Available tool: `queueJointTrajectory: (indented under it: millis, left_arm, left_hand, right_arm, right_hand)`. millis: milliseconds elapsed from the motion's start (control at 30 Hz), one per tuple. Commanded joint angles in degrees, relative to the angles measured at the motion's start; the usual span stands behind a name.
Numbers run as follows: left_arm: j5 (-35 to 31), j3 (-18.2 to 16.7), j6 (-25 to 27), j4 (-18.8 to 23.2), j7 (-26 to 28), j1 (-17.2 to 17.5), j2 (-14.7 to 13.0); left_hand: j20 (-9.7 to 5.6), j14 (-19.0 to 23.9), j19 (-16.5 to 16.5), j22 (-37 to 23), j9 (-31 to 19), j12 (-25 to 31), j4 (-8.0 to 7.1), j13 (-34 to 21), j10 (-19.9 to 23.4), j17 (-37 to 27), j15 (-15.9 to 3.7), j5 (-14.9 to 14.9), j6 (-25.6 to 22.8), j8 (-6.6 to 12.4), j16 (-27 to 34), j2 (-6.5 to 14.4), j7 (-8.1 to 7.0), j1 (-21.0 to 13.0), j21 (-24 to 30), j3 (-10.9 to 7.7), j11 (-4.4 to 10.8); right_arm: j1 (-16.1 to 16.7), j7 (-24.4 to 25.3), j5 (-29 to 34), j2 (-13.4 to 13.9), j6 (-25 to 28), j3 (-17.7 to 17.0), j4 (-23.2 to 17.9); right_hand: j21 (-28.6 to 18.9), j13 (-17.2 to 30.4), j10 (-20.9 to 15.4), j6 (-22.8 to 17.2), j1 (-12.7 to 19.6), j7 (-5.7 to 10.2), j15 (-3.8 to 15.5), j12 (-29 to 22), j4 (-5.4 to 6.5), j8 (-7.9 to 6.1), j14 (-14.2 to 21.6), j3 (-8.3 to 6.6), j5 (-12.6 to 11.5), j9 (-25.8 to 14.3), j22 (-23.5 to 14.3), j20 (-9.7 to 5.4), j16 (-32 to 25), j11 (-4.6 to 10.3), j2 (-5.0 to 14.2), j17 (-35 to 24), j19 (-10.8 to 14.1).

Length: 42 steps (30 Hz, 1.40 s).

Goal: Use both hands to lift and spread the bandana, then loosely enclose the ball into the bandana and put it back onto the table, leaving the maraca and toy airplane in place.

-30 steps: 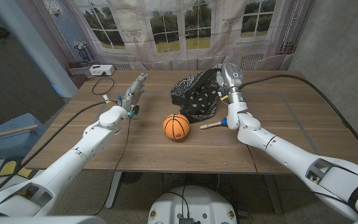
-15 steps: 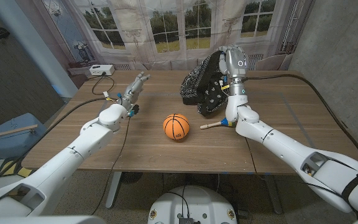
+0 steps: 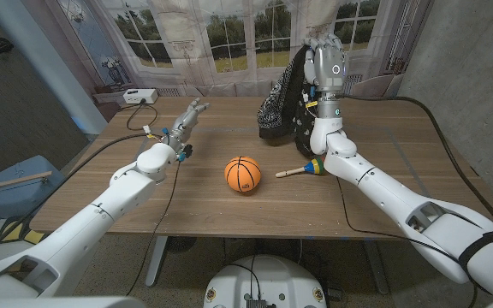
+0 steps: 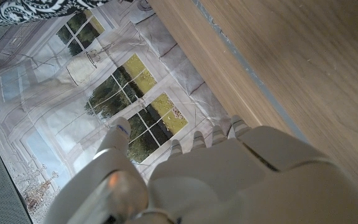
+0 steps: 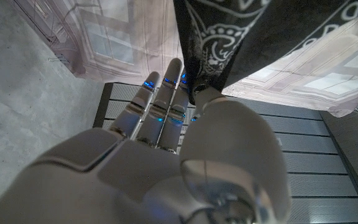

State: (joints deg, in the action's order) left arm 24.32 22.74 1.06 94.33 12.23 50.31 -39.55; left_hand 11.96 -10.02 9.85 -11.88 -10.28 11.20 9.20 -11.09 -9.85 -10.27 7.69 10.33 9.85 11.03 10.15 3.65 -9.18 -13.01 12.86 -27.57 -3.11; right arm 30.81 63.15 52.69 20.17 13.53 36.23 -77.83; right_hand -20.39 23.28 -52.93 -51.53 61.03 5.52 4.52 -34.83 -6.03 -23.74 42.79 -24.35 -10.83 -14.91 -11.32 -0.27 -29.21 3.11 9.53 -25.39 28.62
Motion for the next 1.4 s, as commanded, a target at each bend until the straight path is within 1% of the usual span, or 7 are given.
queueJointTrajectory:
  millis: [33, 133, 300, 600, 833, 1233, 1400]
  left_arm:
    - [-0.47, -0.08, -0.61, 0.69, -0.26, 0.37, 0.04]
    - [-0.55, -0.09, -0.84, 0.66, -0.33, 0.38, 0.11]
    - [-0.73, -0.12, -0.69, 0.97, -0.31, 0.54, -0.04]
    - [-2.28, 0.37, -0.17, 1.51, -0.46, -0.05, -0.75]
    - [-5.48, 1.94, 1.11, 1.36, -0.39, -1.95, -1.11]
    - [-11.12, 4.72, 5.45, 2.54, -0.27, -5.52, -1.43]
    - [-11.98, 5.01, 6.00, 2.88, -0.27, -5.81, -1.37]
  left_hand:
    - [0.22, -5.52, 0.40, -0.08, -0.23, 0.10, 0.32, -0.17, -7.29, -0.20, 0.31, -0.11, 5.39, 0.16, 0.24, -0.05, 0.51, -0.66, -0.14, -0.11, -0.13]
    - [0.23, -5.53, 0.42, -0.09, -0.23, 0.10, 0.34, -0.18, -7.41, -0.20, 0.24, -0.13, 5.47, 0.14, 0.26, -0.10, 0.43, -0.78, -0.14, -0.12, -0.11]
    - [0.24, -5.60, 0.47, -0.12, -0.24, 0.10, 0.37, -0.18, -7.55, -0.21, 0.31, -0.15, 5.56, 0.11, 0.27, -0.19, 0.44, -0.95, -0.13, -0.12, -0.07]
    - [0.25, -5.75, 0.60, -0.17, -0.25, 0.18, 0.41, -0.20, -7.66, -0.22, 0.30, -0.18, 5.38, 0.20, 0.30, -0.40, -0.48, -1.33, -0.13, -0.13, -0.12]
    - [0.23, -5.98, 0.77, -0.23, -0.29, 0.34, 0.56, -0.23, -7.91, -0.23, 0.74, -0.14, 4.04, 0.74, 0.38, -0.54, -2.49, -2.49, -0.08, -0.35, -0.37]
    - [0.15, -4.60, -0.18, -0.28, -0.40, 1.22, 0.93, -0.27, -6.42, -0.25, 2.16, 0.08, 0.83, 1.78, 0.96, -0.59, -1.13, -5.94, 0.42, -1.13, -0.99]
    - [0.17, -3.02, -1.41, -0.24, -0.44, 1.81, 1.07, -0.29, -4.86, -0.26, 2.30, 0.17, -2.39, 2.80, 1.32, -0.68, -1.88, -8.58, 0.87, -1.68, -0.71]
  right_arm:
    - [-0.91, 0.85, 12.30, -5.85, -3.34, -7.88, 1.38]
    - [-1.84, 0.85, 14.87, -7.45, -3.57, -9.19, 2.12]
    - [-3.92, 0.85, 15.41, -6.22, -2.14, -7.73, 1.47]
    - [-6.68, -8.12, 7.73, 3.95, 3.21, -2.40, -9.90]
    - [-8.50, -14.27, 7.00, 8.48, 8.06, -1.21, -16.09]
    - [-10.24, -16.19, 6.49, 9.65, 13.56, -1.31, -20.10]
    - [-11.39, -15.19, 6.73, 8.54, 15.74, -1.08, -19.96]
  right_hand:
    - [-0.38, 0.52, -2.03, -1.53, 0.27, -0.60, 8.07, -0.62, -0.05, -0.42, -0.37, -0.18, -0.38, -0.45, -0.12, -0.17, 0.49, 2.86, 0.15, -0.12, -0.38]
    - [-0.39, 0.73, -1.81, -1.53, 0.15, -0.48, 8.04, -0.73, -0.02, -0.54, -0.44, -0.11, -0.46, -0.64, -0.12, -0.27, 0.69, 3.00, 0.12, -0.16, -0.51]
    - [-0.41, 1.13, -1.59, -1.50, -0.06, -0.16, 8.10, -1.02, 0.07, -0.78, -0.59, -0.09, -0.66, -1.00, -0.11, -0.38, 1.15, 3.40, 0.17, -0.19, -0.71]
    - [-0.47, 1.65, -1.67, -1.70, -0.17, 0.15, 8.22, -1.54, 0.00, -1.22, -0.88, -0.12, -0.92, -1.50, -0.10, -0.33, 1.88, 3.69, 0.14, -0.21, -0.93]
    - [-0.49, 1.87, -1.89, -2.00, -0.26, 0.15, 8.25, -1.87, -0.08, -1.55, -1.02, -0.17, -1.10, -1.74, -0.07, -0.38, 2.39, 3.76, 0.03, -0.19, -1.11]
    - [-0.53, 1.91, -2.56, -2.28, -0.30, 0.02, 8.34, -2.30, -0.31, -1.67, -0.83, -0.19, -1.30, -1.60, -0.04, -0.35, 2.82, 4.38, -0.13, -0.33, -1.32]
    - [-0.55, 2.03, -2.85, -2.32, -0.38, -0.19, 8.27, -2.56, -0.36, -1.71, -0.79, -0.18, -1.38, -1.58, -0.03, -0.30, 3.03, 4.42, -0.16, -0.40, -1.44]
